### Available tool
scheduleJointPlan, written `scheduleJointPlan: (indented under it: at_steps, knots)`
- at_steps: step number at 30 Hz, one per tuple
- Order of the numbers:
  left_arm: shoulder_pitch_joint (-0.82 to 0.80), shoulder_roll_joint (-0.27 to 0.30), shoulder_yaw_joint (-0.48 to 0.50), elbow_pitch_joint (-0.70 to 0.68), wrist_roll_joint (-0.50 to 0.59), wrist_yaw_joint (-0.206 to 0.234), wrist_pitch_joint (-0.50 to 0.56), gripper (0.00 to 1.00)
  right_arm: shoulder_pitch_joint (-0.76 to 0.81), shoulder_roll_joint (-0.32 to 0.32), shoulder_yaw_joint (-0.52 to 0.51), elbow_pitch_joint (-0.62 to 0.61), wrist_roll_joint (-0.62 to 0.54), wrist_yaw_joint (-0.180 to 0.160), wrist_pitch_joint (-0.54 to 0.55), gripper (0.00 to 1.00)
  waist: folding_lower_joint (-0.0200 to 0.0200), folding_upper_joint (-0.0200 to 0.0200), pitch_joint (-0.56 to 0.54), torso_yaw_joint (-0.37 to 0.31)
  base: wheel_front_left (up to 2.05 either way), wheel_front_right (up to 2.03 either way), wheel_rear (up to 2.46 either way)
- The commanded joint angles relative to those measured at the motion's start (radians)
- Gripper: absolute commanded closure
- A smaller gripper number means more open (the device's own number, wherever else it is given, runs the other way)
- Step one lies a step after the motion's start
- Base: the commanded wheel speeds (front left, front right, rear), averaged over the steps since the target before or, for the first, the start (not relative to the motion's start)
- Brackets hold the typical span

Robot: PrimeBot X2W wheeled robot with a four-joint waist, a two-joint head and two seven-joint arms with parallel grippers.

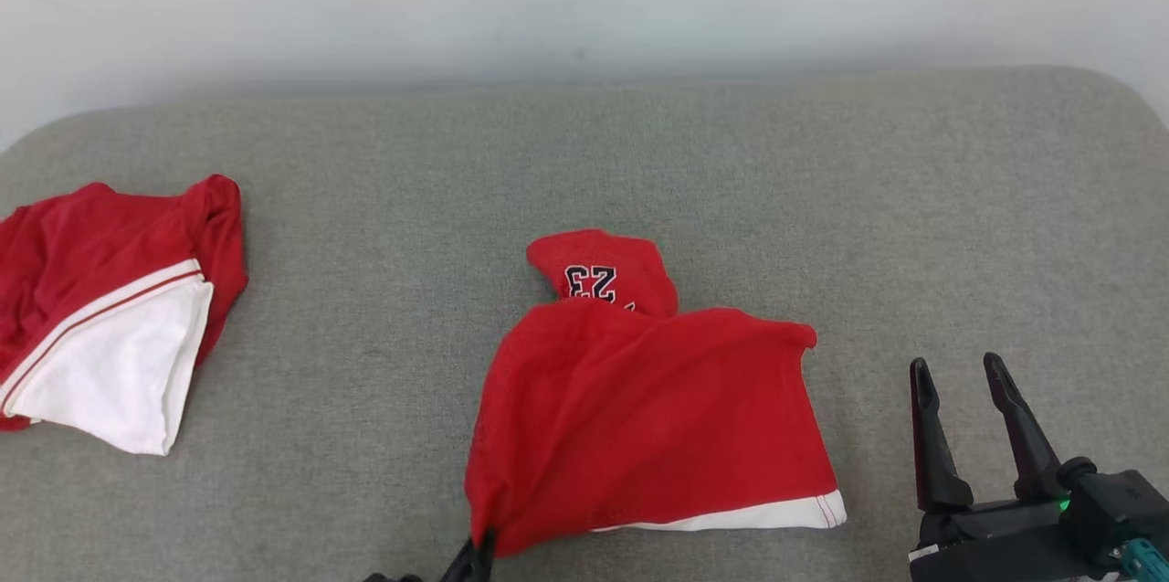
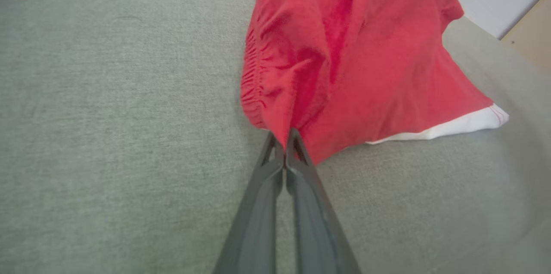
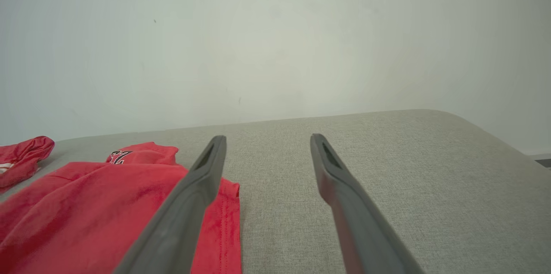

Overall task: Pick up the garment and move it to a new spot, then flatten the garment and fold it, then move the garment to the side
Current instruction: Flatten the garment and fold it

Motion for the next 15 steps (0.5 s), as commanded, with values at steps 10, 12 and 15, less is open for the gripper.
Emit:
scheduleJointPlan:
  at_steps: [10,12,15]
  knots:
    - [-0.024,0.003,0.074,-0.119,0.036,0.022,-0.001,0.00,0.024,-0.006,0.001,0.020,0.001,-0.002,0.000,0.00,0.0001,0.0000,-0.047,0.006,0.00,0.00,0.00]
    - [-0.020,0.008,0.111,-0.165,0.048,0.027,-0.001,0.00,0.028,-0.005,0.002,0.022,0.002,-0.002,0.000,0.00,0.0001,0.0000,-0.057,0.008,0.00,0.00,0.00]
    - [-0.004,0.012,0.171,-0.230,0.063,0.034,-0.001,0.00,0.036,-0.007,0.001,0.026,0.004,-0.002,0.000,0.00,0.0001,0.0000,-0.069,0.012,0.00,0.00,0.00]
